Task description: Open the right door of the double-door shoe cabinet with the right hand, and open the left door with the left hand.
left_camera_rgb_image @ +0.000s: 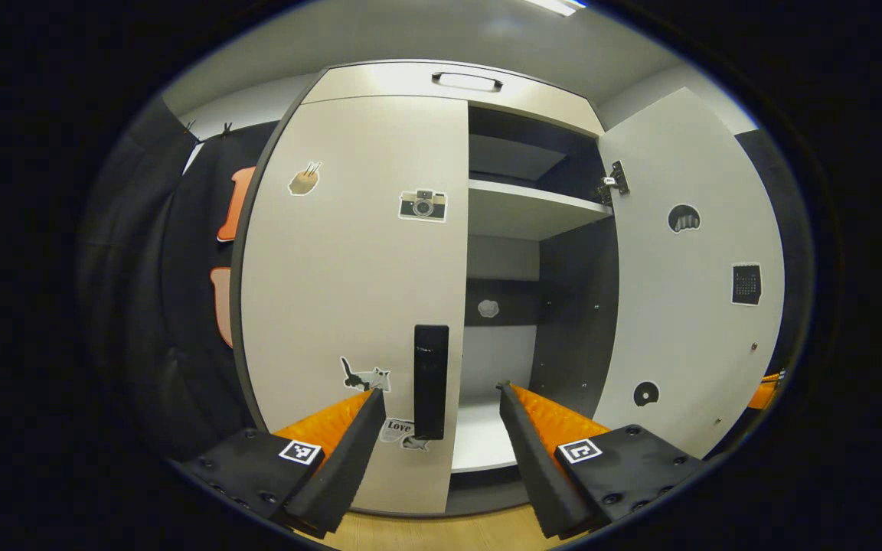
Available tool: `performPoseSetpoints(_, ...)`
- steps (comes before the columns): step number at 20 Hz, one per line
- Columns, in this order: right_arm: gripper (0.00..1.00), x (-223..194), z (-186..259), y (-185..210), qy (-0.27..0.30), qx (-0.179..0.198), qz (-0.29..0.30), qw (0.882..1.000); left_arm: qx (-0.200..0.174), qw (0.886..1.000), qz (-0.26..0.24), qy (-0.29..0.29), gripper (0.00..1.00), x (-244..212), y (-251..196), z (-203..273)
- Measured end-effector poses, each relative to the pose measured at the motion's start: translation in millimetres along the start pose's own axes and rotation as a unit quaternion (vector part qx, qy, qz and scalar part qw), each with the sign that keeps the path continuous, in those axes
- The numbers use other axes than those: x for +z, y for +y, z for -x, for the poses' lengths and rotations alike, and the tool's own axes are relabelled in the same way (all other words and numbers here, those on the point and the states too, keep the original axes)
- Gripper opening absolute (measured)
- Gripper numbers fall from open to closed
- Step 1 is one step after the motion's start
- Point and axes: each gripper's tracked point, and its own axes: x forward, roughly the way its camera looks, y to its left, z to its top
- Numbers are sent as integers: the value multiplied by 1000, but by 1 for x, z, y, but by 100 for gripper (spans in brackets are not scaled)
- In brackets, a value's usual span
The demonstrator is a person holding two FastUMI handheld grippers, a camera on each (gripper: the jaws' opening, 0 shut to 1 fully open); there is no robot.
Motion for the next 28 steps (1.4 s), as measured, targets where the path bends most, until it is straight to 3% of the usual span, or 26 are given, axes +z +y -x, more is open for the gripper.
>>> performPoseSetpoints(6, 6, 3, 16, -13, -9, 10, -9, 1000, 17, 1000, -10, 9, 96, -11, 4, -28)
performPoseSetpoints(9, 7, 10, 26, -40, -25, -25, -1, 999, 31, 999, 0, 26, 96, -25, 13, -47)
performPoseSetpoints(10, 17, 10, 29, -51, -26, -36, -2, 999, 35, 999, 2, 33, 96, -30, 15, -52)
performPoseSetpoints(11, 7, 10, 32, -59, -27, -44, -3, 999, 38, 999, 3, 39, 96, -35, 18, -58)
performPoseSetpoints(12, 7, 11, 35, -66, -27, -53, -5, 998, 41, 998, 4, 41, 96, -38, 19, -65)
performPoseSetpoints(13, 17, 10, 36, -73, -27, -60, -7, 998, 45, 998, 4, 45, 95, -42, 21, -69)
performPoseSetpoints(14, 18, 9, 40, -77, -26, -67, -6, 997, 49, 998, 6, 50, 95, -46, 22, -74)
performPoseSetpoints(15, 10, 7, 40, -79, -25, -70, -4, 997, 58, 997, 9, 55, 94, -51, 26, -79)
performPoseSetpoints(17, 16, 4, 40, -78, -20, -69, 2, 997, 75, 995, 16, 59, 80, -57, 34, -85)
performPoseSetpoints(19, 19, 1, 39, -75, -16, -63, 8, 998, 58, 996, 37, 52, 78, -57, 26, -87)
performPoseSetpoints(21, 19, -1, 36, -69, -11, -52, 10, 999, 57, 997, 35, 47, 63, -56, 26, -87)
performPoseSetpoints(23, 19, -3, 33, -66, -8, -43, 8, 999, 46, 997, 47, 43, 61, -57, 22, -87)
performPoseSetpoints(24, 19, -4, 32, -64, -6, -38, 8, 999, 43, 997, 48, 42, 52, -56, 18, -85)
performPoseSetpoints(25, 19, -4, 31, -63, -5, -35, 8, 999, 43, 997, 37, 46, 43, -58, 19, -86)
performPoseSetpoints(28, 19, -7, 34, -58, 0, -17, 5, 1000, 39, 997, 14, 67, 36, -60, 19, -86)
